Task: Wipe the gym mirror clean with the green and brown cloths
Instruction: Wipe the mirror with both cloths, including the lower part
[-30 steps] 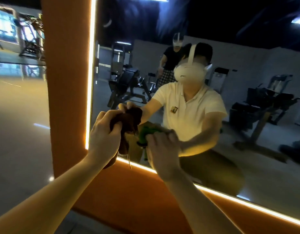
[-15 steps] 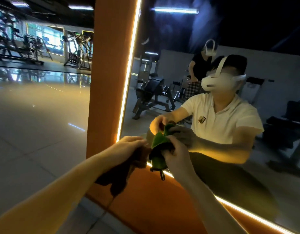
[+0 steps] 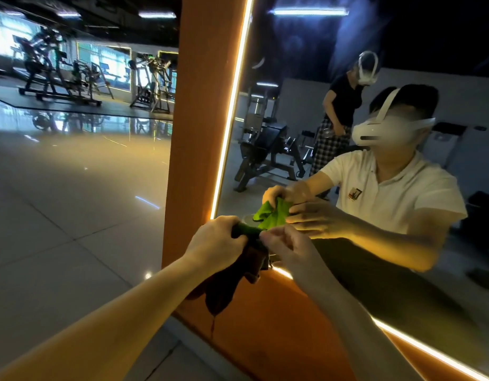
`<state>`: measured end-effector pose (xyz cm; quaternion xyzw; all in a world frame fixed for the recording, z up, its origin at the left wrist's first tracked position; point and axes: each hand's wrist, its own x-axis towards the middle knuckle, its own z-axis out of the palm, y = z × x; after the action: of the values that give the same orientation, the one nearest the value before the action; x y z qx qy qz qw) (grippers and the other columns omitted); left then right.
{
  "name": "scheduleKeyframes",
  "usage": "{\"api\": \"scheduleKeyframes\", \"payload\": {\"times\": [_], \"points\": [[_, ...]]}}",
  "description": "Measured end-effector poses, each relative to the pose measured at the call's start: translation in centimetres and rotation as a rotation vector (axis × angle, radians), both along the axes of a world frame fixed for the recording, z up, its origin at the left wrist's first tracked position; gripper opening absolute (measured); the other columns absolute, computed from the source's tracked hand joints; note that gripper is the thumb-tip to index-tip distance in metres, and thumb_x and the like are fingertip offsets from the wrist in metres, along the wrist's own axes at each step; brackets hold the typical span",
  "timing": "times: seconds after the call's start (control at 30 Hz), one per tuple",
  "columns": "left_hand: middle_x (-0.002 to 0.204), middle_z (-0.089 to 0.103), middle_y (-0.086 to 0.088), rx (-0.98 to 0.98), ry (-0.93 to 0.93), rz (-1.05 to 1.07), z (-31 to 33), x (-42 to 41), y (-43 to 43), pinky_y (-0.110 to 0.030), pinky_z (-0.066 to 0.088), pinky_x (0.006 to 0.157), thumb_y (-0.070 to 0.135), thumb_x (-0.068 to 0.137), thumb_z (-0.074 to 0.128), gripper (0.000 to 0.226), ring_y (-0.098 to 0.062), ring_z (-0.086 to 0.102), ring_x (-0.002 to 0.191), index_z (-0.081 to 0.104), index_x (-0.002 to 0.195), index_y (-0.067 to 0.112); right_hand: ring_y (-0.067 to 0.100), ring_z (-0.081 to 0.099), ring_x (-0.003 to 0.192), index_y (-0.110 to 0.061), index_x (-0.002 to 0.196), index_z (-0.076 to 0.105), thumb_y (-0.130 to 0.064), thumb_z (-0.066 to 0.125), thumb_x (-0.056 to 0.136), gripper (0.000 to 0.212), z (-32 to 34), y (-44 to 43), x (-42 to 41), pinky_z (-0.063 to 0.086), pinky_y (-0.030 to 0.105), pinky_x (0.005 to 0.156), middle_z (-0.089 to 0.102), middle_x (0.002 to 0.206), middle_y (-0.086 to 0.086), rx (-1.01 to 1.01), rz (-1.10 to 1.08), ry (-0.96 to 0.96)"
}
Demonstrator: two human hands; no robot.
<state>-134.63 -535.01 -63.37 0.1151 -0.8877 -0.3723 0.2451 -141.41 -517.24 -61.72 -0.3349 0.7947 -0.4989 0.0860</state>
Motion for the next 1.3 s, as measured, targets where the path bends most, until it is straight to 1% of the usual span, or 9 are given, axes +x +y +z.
{"api": "scheduleKeyframes", "payload": {"times": [0.27,0.37,0.47,0.73,0.9,1.0,1.1,1.2,1.3], "points": [[0.088,0.067,0.005,-0.010,0.058,0.030,-0.8,-1.0,1.8,-0.043,0.062,0.080,0.026,0.100,0.061,0.004,-0.018,0.068,0.082,0.065,0.099,0.026,0.012,0.073,0.081,-0.035,0.094,0.069,-0.007,0.066,0.094,0.028,-2.5,-0.2,0.7,0.064,0.043,0.076,0.075,0.088,-0.007,0.004,-0.138,0.136],[0.086,0.066,0.002,0.102,0.122,0.103,-1.1,-1.8,3.0,-0.033,0.061,0.068,0.027,0.103,0.057,0.010,-0.017,0.068,0.075,0.064,0.105,0.020,0.011,0.071,0.076,-0.038,0.089,0.071,-0.009,0.061,0.099,0.032,-2.7,-0.4,0.8,0.063,0.045,0.073,0.073,0.078,-0.008,-0.085,-0.240,0.212],[0.081,0.065,0.001,0.165,0.154,0.130,-1.2,-2.5,3.9,-0.025,0.049,0.057,0.026,0.105,0.053,0.010,-0.014,0.065,0.068,0.061,0.102,0.021,0.004,0.068,0.095,-0.030,0.121,0.073,-0.015,0.056,0.102,0.029,-2.9,-0.3,0.9,0.061,0.037,0.086,0.074,0.098,-0.014,-0.125,-0.345,0.306],[0.102,0.051,0.002,-0.268,0.111,0.114,-1.2,-5.7,0.8,-0.029,0.053,0.082,0.023,0.102,0.052,0.026,-0.014,0.054,0.093,0.053,0.128,0.022,-0.014,0.057,0.098,-0.038,0.121,0.063,-0.014,0.053,0.104,0.031,-2.2,2.4,0.2,0.044,0.016,0.080,0.062,0.108,-0.024,-0.323,-0.353,0.138],[0.107,0.063,0.001,0.161,0.488,0.136,-2.0,-8.4,2.3,-0.037,0.064,0.078,0.009,0.096,0.066,0.045,-0.018,0.070,0.095,0.035,0.122,0.029,0.000,0.060,0.106,-0.026,0.127,0.066,-0.012,0.051,0.104,0.031,-2.4,3.3,-1.4,0.045,0.021,0.082,0.068,0.115,-0.009,-0.394,-0.386,0.109],[0.116,0.060,0.002,0.002,0.636,0.054,-1.9,-9.2,3.9,-0.029,0.059,0.089,0.011,0.094,0.066,0.031,-0.014,0.063,0.108,0.045,0.115,0.022,-0.006,0.058,0.101,-0.034,0.119,0.064,-0.012,0.050,0.105,0.029,-2.0,3.3,-1.8,0.048,0.027,0.083,0.065,0.113,-0.010,-0.422,-0.413,0.146],[0.127,0.051,0.002,-0.214,0.495,0.041,-5.4,-9.7,3.3,-0.023,0.048,0.094,0.021,0.096,0.061,0.022,-0.011,0.050,0.115,0.052,0.115,0.018,0.003,0.060,0.104,-0.047,0.114,0.059,-0.029,0.047,0.100,0.026,-1.5,2.9,-2.2,0.050,0.034,0.085,0.062,0.120,-0.003,-0.471,-0.435,0.162],[0.132,0.046,-0.003,0.137,0.273,0.278,-7.6,-10.0,0.5,-0.037,0.055,0.098,0.019,0.097,0.061,0.035,-0.018,0.053,0.114,0.044,0.128,0.018,0.012,0.058,0.106,-0.061,0.108,0.054,-0.038,0.040,0.088,0.033,0.1,2.6,-1.8,0.049,0.036,0.086,0.059,0.117,-0.005,-0.516,-0.457,0.123],[0.127,0.046,-0.003,0.197,0.281,0.368,-6.1,-10.3,0.0,-0.046,0.054,0.099,0.017,0.097,0.058,0.037,-0.025,0.054,0.116,0.042,0.130,0.016,0.017,0.056,0.105,-0.036,0.127,0.053,-0.039,0.037,0.086,0.045,1.7,2.8,-1.6,0.044,0.034,0.081,0.057,0.116,0.001,-0.539,-0.427,0.095]]}}
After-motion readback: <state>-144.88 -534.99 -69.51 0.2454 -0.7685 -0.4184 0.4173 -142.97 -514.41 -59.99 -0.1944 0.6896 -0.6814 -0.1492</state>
